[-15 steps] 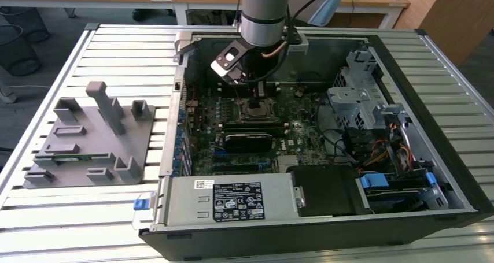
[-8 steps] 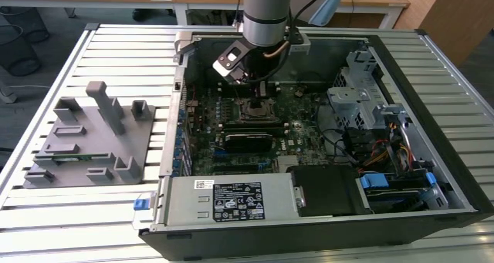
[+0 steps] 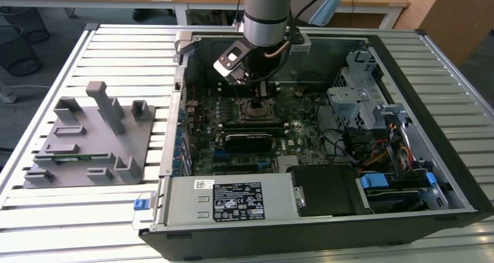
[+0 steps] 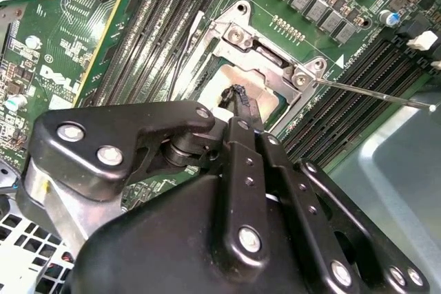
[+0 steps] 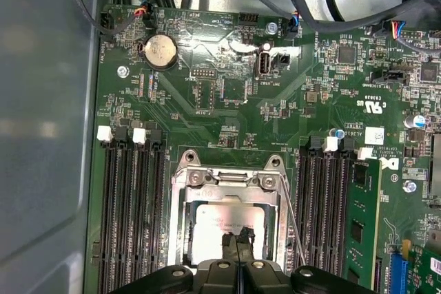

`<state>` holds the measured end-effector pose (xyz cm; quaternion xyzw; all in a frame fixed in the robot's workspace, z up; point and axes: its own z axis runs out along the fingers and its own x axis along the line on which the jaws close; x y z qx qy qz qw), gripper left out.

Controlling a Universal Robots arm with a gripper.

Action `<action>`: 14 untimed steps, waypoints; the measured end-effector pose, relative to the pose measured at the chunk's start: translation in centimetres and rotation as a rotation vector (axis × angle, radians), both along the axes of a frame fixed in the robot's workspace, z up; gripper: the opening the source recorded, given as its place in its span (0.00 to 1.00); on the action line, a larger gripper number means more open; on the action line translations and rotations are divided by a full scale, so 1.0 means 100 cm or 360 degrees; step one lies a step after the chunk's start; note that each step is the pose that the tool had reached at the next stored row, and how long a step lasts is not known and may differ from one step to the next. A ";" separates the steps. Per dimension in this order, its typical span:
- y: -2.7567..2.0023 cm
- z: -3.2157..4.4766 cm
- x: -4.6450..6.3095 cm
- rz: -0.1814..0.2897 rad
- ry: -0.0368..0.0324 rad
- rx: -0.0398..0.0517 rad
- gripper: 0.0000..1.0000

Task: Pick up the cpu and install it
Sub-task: 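Install the first cpu locking lever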

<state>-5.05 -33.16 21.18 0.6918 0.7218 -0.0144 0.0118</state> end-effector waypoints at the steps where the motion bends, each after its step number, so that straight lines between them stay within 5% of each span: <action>1: 0.0000 0.0000 0.000 0.0000 0.0000 0.0000 0.11; 14: 0.0000 0.0111 0.000 0.0000 0.0003 0.0000 0.11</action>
